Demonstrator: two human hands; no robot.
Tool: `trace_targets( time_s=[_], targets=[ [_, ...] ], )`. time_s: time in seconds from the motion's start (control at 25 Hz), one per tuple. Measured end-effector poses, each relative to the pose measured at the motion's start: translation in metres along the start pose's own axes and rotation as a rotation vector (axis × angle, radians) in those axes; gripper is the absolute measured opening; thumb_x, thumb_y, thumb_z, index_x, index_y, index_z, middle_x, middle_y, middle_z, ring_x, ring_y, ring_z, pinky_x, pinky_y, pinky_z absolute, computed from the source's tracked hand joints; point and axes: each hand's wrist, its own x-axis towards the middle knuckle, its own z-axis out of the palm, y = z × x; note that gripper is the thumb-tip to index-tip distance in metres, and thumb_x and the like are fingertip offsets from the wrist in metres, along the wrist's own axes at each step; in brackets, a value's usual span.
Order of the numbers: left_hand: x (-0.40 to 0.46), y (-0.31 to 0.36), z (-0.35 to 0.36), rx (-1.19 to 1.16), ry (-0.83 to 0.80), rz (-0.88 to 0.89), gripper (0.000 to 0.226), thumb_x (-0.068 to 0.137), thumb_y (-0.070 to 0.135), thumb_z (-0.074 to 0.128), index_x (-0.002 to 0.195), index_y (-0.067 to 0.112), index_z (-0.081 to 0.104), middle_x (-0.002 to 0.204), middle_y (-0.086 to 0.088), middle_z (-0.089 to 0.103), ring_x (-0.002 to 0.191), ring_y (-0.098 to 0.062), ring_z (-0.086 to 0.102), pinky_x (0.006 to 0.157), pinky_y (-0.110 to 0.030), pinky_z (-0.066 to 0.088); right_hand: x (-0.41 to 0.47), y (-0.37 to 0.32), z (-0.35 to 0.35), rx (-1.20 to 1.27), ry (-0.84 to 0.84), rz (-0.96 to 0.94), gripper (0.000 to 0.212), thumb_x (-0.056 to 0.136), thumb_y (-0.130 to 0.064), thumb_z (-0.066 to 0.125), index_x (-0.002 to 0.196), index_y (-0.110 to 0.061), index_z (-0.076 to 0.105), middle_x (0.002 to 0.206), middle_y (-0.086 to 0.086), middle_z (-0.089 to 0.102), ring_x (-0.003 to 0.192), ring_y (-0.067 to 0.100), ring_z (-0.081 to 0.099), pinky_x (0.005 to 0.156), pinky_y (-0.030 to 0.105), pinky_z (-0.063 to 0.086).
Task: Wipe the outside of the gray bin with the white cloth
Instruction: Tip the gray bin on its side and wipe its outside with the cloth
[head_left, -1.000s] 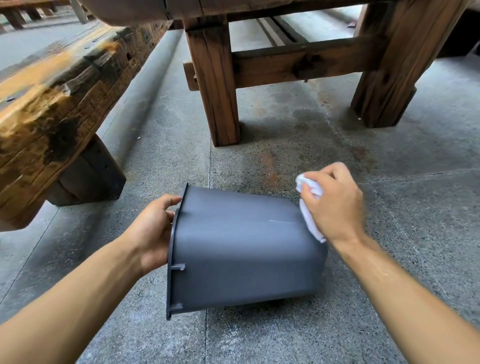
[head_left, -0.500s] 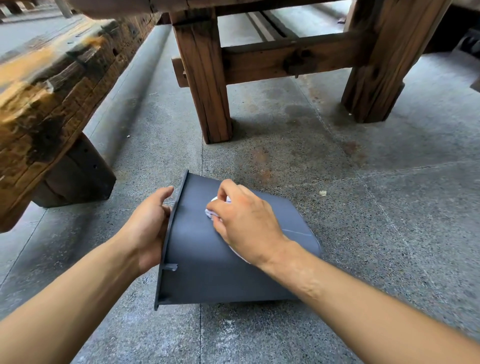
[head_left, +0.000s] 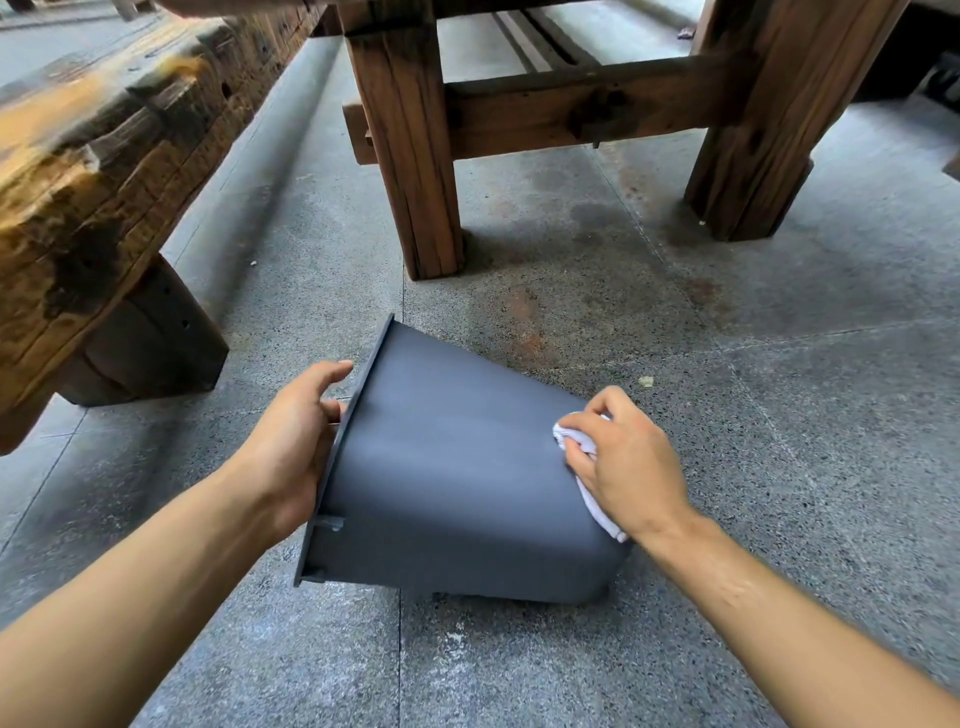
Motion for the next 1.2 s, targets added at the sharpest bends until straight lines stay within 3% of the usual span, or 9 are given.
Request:
trace_targets(
  time_s=[0.12,0.24,0.36,0.48,0.76,0.92,1.0,1.12,1.2],
  targets=[
    [0.000,0.002,0.003,0.066,0.005,0.015,0.043,0.085,0.048,0.058,0.099,0.008,0.064,0.092,-0.029,0.059,0.071,-0.038,0.055,0.062,-0.034,0.042,-0.020,0.023,0.007,-0.005,0.029,0.106,0.012,0.085,-0.023,0.073,0.096,-0.025,0.071,0.096,-0.003,0.053,0.074,0.024,0.059,0.059,0.039,0.054],
    [0.003,0.001,0.005,0.113,0.021,0.058,0.036,0.085,0.039,0.061,0.062,0.012,0.067,0.053,-0.011,0.059,0.041,-0.024,0.052,0.046,-0.022,0.040,-0.035,0.037,0.014,-0.079,0.015,0.179,0.015,0.083,-0.021,0.075,0.097,-0.022,0.071,0.097,-0.001,0.053,0.074,0.025,0.059,0.057,0.035,0.051],
    [0.003,0.002,0.009,0.128,0.047,0.126,0.037,0.083,0.031,0.066,0.049,0.015,0.068,0.053,-0.009,0.060,0.037,-0.021,0.052,0.044,-0.021,0.040,-0.039,0.048,0.011,-0.189,-0.092,0.281,0.014,0.085,-0.023,0.072,0.100,-0.022,0.072,0.096,-0.002,0.049,0.076,0.023,0.057,0.059,0.032,0.049],
    [0.001,0.007,0.012,0.203,0.079,0.196,0.011,0.068,0.023,0.073,0.063,0.014,0.069,0.062,-0.017,0.060,0.050,-0.026,0.054,0.053,-0.029,0.042,-0.033,0.049,-0.003,-0.216,-0.232,0.370,0.030,0.088,-0.023,0.065,0.117,-0.033,0.069,0.099,-0.003,0.044,0.078,0.022,0.055,0.067,0.035,0.051],
    [0.004,0.020,0.024,0.347,0.312,0.433,0.010,0.046,0.015,0.057,0.046,0.018,0.048,0.043,0.000,0.034,0.044,-0.018,0.032,0.048,-0.033,0.028,-0.013,0.013,-0.030,-0.093,-0.616,0.230,0.060,0.078,-0.024,0.062,0.134,-0.044,0.057,0.099,-0.011,0.047,0.107,0.021,0.062,0.091,0.036,0.051],
    [0.007,0.011,0.041,0.489,0.242,0.544,0.015,0.044,0.023,0.060,0.055,0.015,0.063,0.044,0.002,0.043,0.039,-0.016,0.037,0.039,-0.021,0.028,-0.011,0.003,-0.006,0.117,-0.700,0.272,0.070,0.074,-0.022,0.065,0.142,-0.033,0.055,0.133,-0.003,0.062,0.122,0.014,0.058,0.101,0.023,0.043],
    [0.010,0.005,0.047,0.558,0.205,0.558,0.020,0.046,0.025,0.062,0.063,0.015,0.068,0.043,0.005,0.047,0.038,-0.013,0.040,0.037,-0.020,0.028,-0.014,0.000,0.011,0.224,-0.737,0.325,0.075,0.074,-0.021,0.067,0.146,-0.030,0.051,0.124,-0.007,0.065,0.110,0.007,0.060,0.091,0.018,0.043],
    [0.013,-0.002,0.055,0.619,0.088,0.550,0.018,0.057,0.029,0.069,0.072,0.024,0.076,0.056,0.007,0.068,0.051,-0.012,0.056,0.050,-0.025,0.042,-0.018,0.002,0.032,0.371,-0.739,0.412,0.082,0.072,-0.019,0.068,0.149,-0.035,0.045,0.083,-0.012,0.062,0.065,0.000,0.054,0.060,0.015,0.041],
    [0.013,-0.008,0.064,0.675,0.018,0.580,0.017,0.066,0.037,0.070,0.077,0.026,0.077,0.064,0.002,0.072,0.054,-0.010,0.057,0.055,-0.028,0.045,-0.021,0.009,0.039,0.447,-0.705,0.475,0.086,0.072,-0.013,0.069,0.150,-0.037,0.042,0.082,-0.006,0.060,0.058,0.005,0.051,0.056,0.019,0.042]
  ],
)
